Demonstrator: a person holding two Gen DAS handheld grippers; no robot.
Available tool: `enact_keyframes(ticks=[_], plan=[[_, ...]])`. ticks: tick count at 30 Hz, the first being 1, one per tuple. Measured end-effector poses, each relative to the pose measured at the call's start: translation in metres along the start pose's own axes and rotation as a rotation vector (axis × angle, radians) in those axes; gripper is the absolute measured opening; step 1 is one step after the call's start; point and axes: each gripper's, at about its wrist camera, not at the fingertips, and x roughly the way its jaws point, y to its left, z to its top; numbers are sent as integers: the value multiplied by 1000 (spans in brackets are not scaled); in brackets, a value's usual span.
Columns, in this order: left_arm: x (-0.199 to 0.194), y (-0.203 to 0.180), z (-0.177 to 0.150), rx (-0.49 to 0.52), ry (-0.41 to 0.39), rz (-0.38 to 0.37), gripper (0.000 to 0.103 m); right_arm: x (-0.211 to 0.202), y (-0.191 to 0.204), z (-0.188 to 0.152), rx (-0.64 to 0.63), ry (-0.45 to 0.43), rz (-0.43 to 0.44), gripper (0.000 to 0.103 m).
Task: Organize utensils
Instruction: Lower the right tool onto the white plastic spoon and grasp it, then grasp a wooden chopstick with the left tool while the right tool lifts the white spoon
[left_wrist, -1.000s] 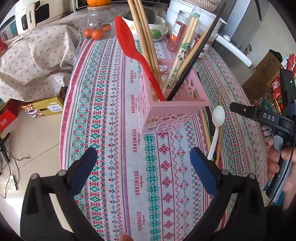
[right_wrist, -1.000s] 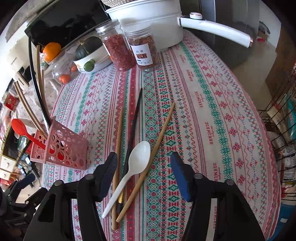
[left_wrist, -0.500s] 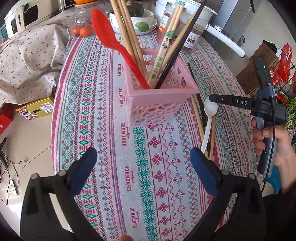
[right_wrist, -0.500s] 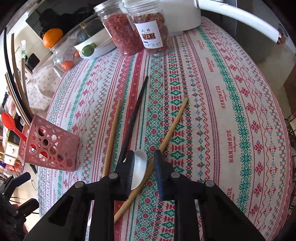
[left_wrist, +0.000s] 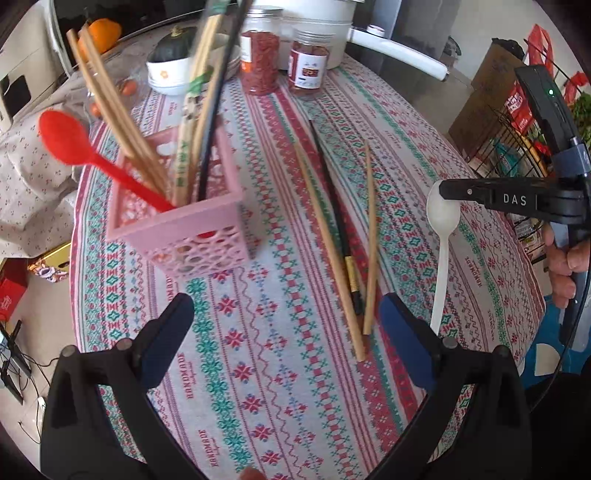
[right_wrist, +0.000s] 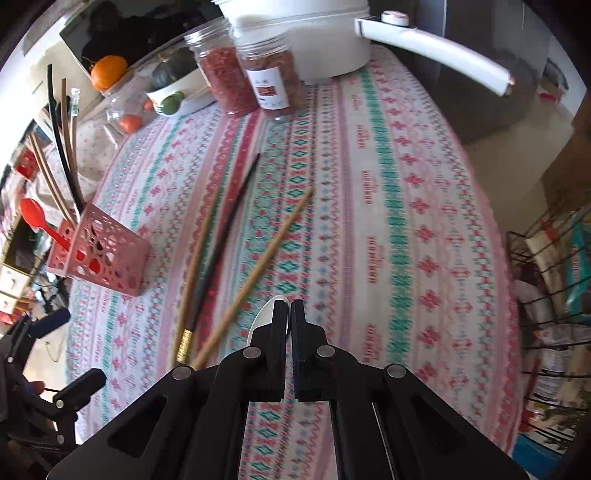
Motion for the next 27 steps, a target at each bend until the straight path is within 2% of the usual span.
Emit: enact_keyframes(ticks=[4,7,9,12,15,21,27], plan=[[7,-32,17,35,-16,10,91,-21,-24,-10,4,-28,-64,2],[22,-46,37,51,-9,-3,71,-30,-41,-11,18,-54,-88,2],[37,-54,50,59,9,-10,47,-34,-51,-10,42,-68,-83,2],[64,-60,73,47,57,-36,30,-35,-55,-7,51,-79,-83,1],[86,-69,94,51,87,-43,20,-32,-55,-3,35,-81,-84,1],[126,-81,118,90,172,32,13,-25,-65,1,28,-71,-76,1],[131,-89,125,112,180,62,7,-21,-74,0,39,-69,-73,1]])
